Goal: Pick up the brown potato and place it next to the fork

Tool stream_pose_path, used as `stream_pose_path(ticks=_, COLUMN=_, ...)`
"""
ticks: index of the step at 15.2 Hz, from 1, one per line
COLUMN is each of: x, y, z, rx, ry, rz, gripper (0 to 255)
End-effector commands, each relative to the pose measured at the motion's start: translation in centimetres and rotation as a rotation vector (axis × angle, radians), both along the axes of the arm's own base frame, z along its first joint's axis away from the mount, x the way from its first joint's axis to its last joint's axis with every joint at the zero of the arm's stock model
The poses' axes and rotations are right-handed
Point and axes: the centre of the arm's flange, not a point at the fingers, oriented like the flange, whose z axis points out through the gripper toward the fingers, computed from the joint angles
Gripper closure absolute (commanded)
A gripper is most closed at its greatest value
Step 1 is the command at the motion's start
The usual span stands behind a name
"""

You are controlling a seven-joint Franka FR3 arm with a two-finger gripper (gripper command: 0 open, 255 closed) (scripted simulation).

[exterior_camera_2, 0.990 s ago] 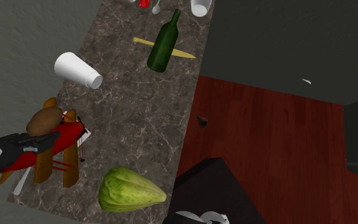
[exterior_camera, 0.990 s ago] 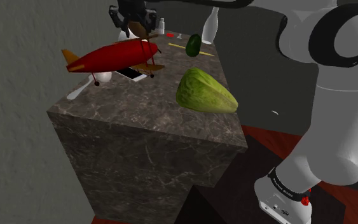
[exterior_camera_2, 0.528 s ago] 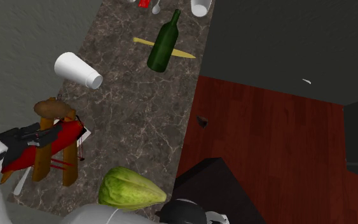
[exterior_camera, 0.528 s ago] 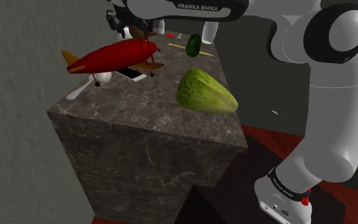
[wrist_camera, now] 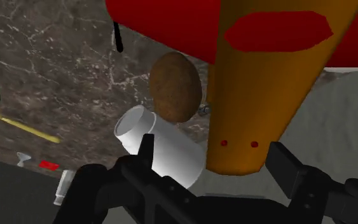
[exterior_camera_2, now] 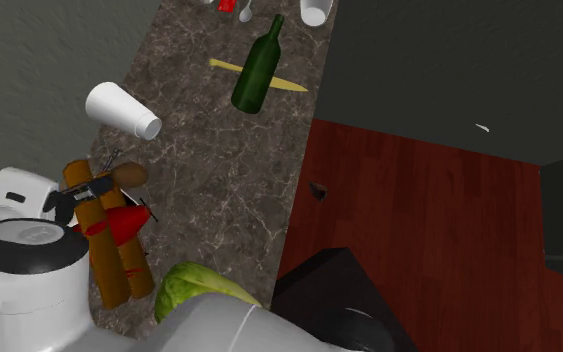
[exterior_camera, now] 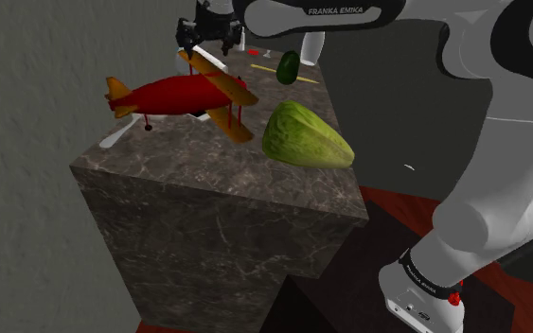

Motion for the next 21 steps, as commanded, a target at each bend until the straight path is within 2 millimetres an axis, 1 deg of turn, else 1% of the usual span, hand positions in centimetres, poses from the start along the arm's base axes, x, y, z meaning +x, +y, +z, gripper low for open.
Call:
stream_pose_path(ticks=1, x=1.7, y=-4.5, z=-1.0, rx=-0.024, ry=0.091, rz=0.294, gripper=0)
stream_pose_path(ticks=2, x=3.0, y=-6.4, z=-1.2, rx=-0.023, ry=0.129, rz=0.431, gripper=0)
stream_pose_path(ticks=3, x=4.0, y=-7.4, z=-1.3, rx=-0.023, ry=0.152, rz=0.516, gripper=0)
stream_pose_path(ticks=11, x=5.8, y=-7.2, z=-4.9, rx=-0.023, ry=0.152, rz=0.516, gripper=0)
stream_pose_path(ticks=18, x=5.8, y=-7.2, z=-4.9, rx=-0.023, ry=0.152, rz=0.516, gripper=0)
stream_pose_path(ticks=19, x=5.6, y=-6.4, z=-4.9, rx=-0.025, ry=0.151, rz=0.513, gripper=255)
stream_pose_path(ticks=20, x=5.6, y=-5.8, z=-5.1, rx=-0.028, ry=0.150, rz=0.510, gripper=255)
stream_pose_path(ticks=21, x=5.7, y=-4.1, z=-4.8, rx=-0.033, ry=0.148, rz=0.507, gripper=255)
